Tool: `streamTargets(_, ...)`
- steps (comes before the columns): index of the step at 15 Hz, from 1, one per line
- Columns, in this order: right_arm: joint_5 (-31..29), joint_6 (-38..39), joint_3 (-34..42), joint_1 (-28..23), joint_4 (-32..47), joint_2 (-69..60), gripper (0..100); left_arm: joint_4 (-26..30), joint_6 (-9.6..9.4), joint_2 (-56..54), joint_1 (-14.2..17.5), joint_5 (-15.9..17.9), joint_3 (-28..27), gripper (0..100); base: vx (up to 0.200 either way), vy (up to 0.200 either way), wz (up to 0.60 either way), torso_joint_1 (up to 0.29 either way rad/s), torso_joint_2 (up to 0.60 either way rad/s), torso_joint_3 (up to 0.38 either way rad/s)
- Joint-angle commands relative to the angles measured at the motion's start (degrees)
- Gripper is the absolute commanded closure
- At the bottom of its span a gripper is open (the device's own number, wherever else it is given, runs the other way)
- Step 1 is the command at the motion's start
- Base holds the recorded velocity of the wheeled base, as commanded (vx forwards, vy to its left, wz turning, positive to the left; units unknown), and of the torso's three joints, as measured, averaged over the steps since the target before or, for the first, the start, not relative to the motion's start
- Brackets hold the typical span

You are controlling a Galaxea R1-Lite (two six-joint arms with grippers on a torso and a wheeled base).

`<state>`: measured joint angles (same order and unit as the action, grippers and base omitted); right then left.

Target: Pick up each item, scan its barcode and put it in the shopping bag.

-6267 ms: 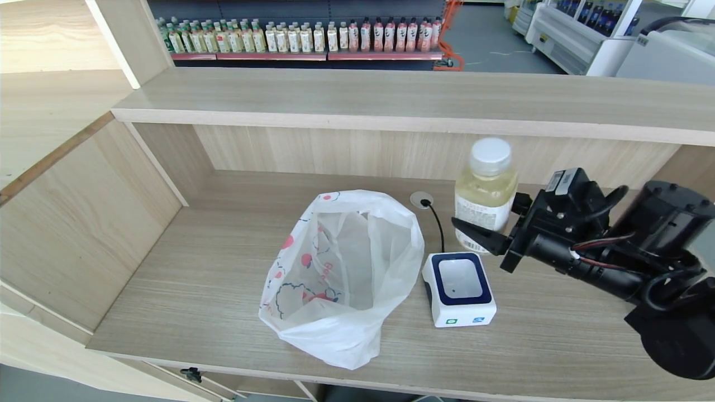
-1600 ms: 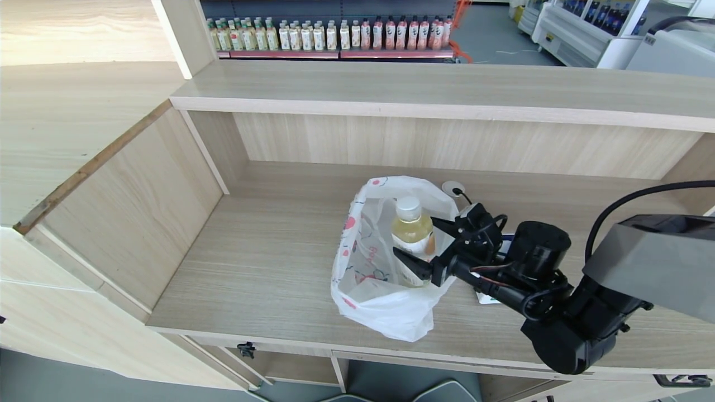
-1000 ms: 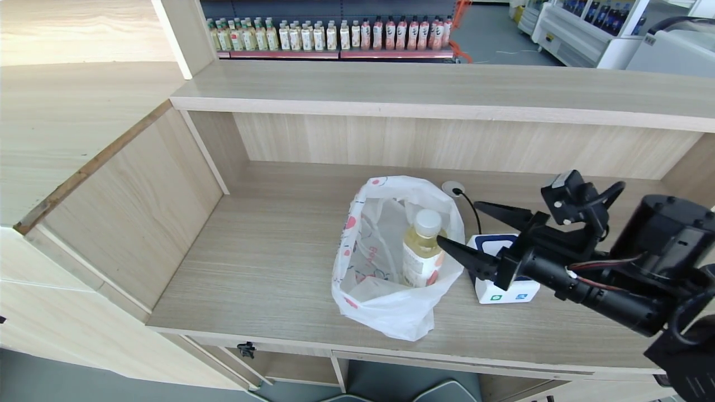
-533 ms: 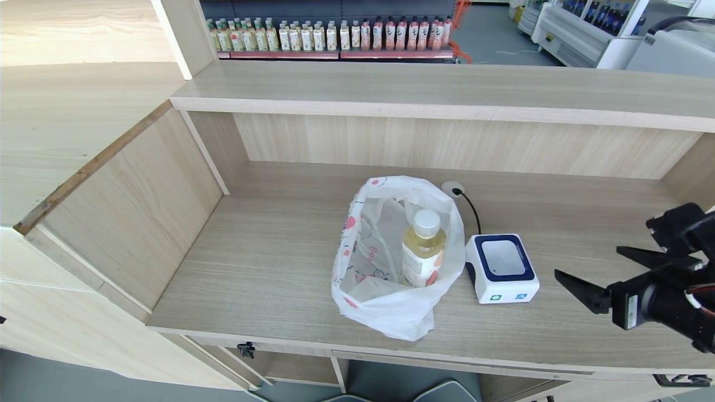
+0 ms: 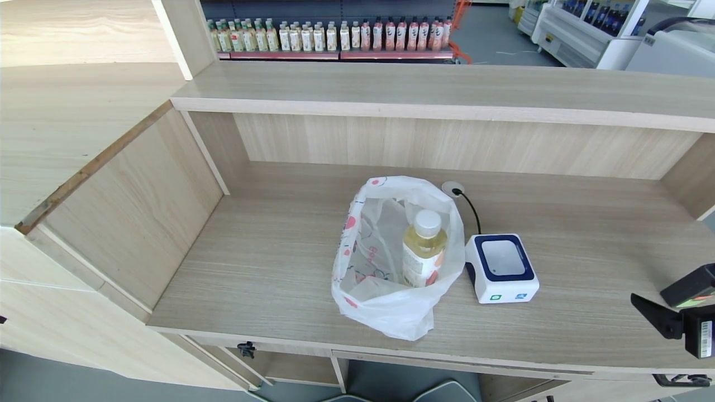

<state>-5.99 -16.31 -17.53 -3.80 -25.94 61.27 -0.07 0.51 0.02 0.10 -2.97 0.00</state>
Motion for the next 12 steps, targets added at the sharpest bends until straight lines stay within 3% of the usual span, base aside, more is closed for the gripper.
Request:
streamTargets(1, -0.1, 0.0, 1.5, -1.3, -0.1, -0.4, 0, 0.0, 0.02, 0.0, 0.0, 0.0, 0.0, 0, 0.000, 0.000, 0.00, 0.000, 0.00, 0.000)
streamTargets(4, -0.2, -0.2, 2.1, -3.1, 0.0, 0.1, 0, 0.0, 0.10, 0.0, 0.0, 0.0, 0.0, 0, 0.000, 0.000, 0.00, 0.000, 0.00, 0.000)
streamTargets(12, -2.1, -2.1, 6.6, -7.0, 0.2, 0.3, 0, 0.0, 0.19, 0.0, 0.0, 0.0, 0.0, 0, 0.000, -0.200, 0.00, 0.001, 0.00, 0.004)
